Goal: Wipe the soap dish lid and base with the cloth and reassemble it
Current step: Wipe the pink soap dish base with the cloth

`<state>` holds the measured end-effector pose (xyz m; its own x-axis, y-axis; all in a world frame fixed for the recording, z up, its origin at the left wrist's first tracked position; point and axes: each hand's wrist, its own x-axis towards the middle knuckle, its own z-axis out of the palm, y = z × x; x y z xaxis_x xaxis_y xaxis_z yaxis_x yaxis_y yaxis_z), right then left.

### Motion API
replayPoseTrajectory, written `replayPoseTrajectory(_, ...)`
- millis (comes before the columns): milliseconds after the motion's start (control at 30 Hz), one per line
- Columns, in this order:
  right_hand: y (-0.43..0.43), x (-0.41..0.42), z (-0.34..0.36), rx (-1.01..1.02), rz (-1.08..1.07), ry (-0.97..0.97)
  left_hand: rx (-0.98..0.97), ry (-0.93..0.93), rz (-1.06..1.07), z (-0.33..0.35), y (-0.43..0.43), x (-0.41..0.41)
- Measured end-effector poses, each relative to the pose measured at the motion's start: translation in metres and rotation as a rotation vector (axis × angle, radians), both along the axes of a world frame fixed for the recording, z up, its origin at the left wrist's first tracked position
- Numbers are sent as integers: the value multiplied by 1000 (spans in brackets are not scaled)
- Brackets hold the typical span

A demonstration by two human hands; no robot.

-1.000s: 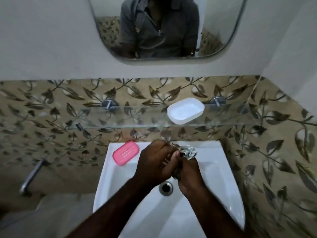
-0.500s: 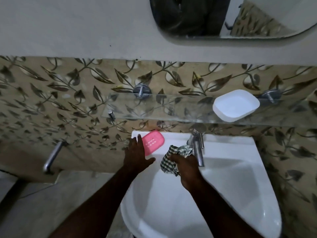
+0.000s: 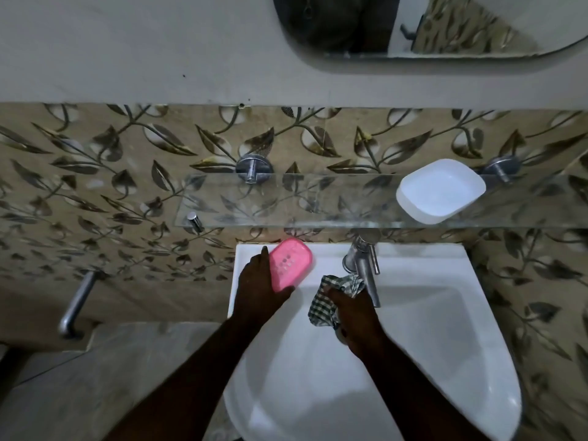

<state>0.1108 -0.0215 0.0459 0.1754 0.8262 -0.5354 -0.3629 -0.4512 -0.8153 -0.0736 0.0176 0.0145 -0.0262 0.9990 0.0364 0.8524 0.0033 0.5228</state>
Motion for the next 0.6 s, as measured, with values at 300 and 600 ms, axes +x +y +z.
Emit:
replayPoseTrajectory(300,-14,23,48,78,80,81,131,-282,-74,60,-64,51)
replayPoseTrajectory(600,-34,68,78,88,318,61,-436,-1274,204,91,-71,62)
